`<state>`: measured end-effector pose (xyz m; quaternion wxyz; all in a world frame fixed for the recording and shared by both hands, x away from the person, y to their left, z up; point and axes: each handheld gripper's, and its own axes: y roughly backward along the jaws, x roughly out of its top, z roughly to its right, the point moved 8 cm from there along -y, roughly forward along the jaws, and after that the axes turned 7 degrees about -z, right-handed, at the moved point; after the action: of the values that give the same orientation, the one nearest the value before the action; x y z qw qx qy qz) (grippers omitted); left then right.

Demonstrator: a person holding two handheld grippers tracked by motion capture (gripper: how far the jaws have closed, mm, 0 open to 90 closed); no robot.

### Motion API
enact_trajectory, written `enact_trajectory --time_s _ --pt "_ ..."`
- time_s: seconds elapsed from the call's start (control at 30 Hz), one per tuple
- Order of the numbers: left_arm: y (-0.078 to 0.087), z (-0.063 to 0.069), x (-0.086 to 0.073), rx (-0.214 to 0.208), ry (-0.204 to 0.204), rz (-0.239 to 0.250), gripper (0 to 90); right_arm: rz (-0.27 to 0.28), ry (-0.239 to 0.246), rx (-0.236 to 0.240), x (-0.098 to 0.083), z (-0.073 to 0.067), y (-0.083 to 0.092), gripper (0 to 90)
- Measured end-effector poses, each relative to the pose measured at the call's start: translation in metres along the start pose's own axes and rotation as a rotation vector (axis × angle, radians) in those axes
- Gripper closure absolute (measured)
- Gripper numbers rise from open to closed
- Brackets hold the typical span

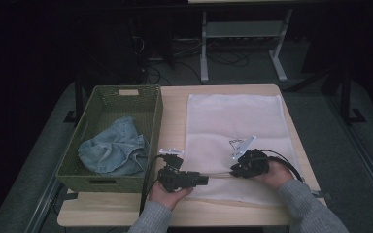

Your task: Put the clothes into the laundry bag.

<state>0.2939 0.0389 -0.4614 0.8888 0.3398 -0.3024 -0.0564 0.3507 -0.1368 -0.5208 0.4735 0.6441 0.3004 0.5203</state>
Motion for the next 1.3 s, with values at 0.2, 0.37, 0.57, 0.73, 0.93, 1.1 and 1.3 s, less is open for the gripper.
enact_trajectory --time_s 0.2,0.37,0.57,0.73,0.93,1.1,1.3 --pt "0.005 0.002 0.001 -0.003 -0.010 0.004 49.0 -0.003 -0.007 0.012 0.001 0.001 0.001 85.9" --pt "0.011 0.005 0.004 -0.006 -0.023 0.005 48.6 0.013 -0.017 0.023 0.002 0.000 0.009 86.4" --pt "0.019 0.009 0.007 -0.030 -0.027 0.010 47.3 0.038 -0.022 0.042 0.002 -0.002 0.018 86.5" --pt "0.029 0.013 0.011 -0.087 -0.024 0.022 46.4 0.049 -0.027 0.048 0.002 -0.004 0.023 86.5" --pt "0.045 0.012 0.018 -0.098 -0.041 0.032 46.0 0.060 -0.035 0.054 0.002 -0.003 0.026 86.6" --pt "0.063 0.006 0.025 -0.111 -0.034 0.043 44.2 0.069 -0.039 0.053 0.002 -0.003 0.030 86.6" --pt "0.084 -0.005 0.030 -0.104 -0.035 0.045 42.3 0.068 -0.036 0.051 0.004 -0.003 0.033 86.7"
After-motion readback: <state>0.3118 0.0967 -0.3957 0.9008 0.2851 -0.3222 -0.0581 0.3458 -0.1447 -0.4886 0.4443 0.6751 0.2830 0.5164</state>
